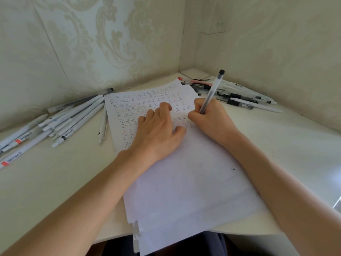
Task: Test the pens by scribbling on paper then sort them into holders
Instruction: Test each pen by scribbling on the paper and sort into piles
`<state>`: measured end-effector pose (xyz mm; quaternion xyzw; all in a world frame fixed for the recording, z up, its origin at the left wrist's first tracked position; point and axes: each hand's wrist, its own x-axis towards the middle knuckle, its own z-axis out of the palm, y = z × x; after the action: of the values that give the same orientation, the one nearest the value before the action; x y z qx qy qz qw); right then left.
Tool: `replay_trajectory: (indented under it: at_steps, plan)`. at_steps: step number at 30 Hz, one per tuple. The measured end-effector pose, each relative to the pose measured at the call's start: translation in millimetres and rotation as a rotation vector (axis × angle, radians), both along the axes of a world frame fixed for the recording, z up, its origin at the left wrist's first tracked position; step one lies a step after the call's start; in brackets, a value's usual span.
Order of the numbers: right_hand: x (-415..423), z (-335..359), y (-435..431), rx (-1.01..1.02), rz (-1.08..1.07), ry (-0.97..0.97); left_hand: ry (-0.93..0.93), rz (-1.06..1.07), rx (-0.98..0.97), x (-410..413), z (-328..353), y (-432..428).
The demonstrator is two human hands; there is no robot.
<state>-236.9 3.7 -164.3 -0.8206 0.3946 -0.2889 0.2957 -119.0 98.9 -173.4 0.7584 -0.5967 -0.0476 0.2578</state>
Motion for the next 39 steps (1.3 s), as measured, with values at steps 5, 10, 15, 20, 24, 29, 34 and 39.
replay_trajectory:
  at_steps: [5,10,15,20,24,29,34,39]
  plan:
    - [-2,1,-1,0.05,-0.066,-0.208,0.192,-0.071,-0.041,6,5,3]
    - [-4,5,-5,0.195,-0.043,-0.471,0.285,-0.119,-0.101,13,0,1]
    - [-5,10,-3,0.547,0.087,-0.754,0.406,-0.074,-0.258,14,1,0]
    - [-1,8,-1,0.488,0.067,-0.708,0.318,-0.075,-0.349,16,-2,-5]
    - [-1,7,-2,0.466,0.046,-0.726,0.263,-0.102,-0.327,16,0,-4]
    - [0,7,-1,0.441,0.069,-0.695,0.248,-0.108,-0.344,17,-1,-3]
    - [0,8,-2,0.445,0.056,-0.735,0.345,-0.06,-0.332,15,0,0]
    - [1,7,-2,0.444,0.052,-0.742,0.371,-0.046,-0.337,15,-1,-1]
